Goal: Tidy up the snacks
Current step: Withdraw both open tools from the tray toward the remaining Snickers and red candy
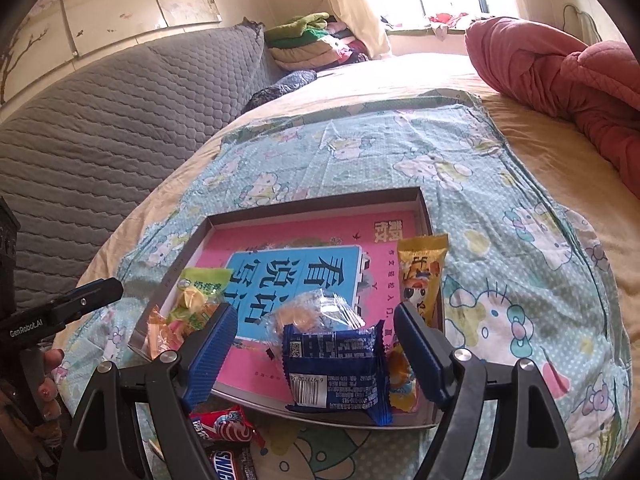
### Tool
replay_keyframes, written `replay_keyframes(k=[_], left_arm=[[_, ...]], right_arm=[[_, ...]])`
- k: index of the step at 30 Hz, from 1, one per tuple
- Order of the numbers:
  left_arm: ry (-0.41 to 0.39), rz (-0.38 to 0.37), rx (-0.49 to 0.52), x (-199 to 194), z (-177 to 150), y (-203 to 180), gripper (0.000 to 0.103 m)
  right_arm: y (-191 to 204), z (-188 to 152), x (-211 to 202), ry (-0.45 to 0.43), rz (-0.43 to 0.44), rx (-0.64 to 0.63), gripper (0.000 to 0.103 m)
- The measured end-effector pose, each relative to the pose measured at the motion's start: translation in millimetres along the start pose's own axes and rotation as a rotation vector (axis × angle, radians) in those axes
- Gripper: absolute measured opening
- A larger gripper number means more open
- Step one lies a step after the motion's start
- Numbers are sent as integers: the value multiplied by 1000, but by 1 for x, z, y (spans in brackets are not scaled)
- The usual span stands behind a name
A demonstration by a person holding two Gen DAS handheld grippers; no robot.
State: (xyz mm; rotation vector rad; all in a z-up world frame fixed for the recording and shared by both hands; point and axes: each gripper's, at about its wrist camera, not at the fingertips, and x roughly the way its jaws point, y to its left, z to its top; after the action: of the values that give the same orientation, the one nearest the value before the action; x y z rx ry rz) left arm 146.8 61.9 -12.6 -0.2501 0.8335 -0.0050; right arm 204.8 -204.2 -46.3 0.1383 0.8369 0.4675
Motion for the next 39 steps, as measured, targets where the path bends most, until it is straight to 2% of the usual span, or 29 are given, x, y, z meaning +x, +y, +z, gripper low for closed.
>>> replay_keyframes(k=[6, 9, 29, 32, 39], left_arm=[[-7, -8, 18, -9, -1, -7, 75], [-10, -12, 30, -13, -2, -11, 75], [0, -5, 103, -38, -12, -38, 75], [10, -2, 115, -40, -16, -40, 75], [37, 5, 125, -40, -24, -40, 75]], right_arm=[[-4, 7, -15, -42, 10, 4, 81], [-5, 10, -23, -65, 7, 2, 91], [4, 6, -56, -122, 60, -28, 92], [4, 3, -62, -127, 74, -29, 97], [9, -5, -68, -121, 89, -38, 99]])
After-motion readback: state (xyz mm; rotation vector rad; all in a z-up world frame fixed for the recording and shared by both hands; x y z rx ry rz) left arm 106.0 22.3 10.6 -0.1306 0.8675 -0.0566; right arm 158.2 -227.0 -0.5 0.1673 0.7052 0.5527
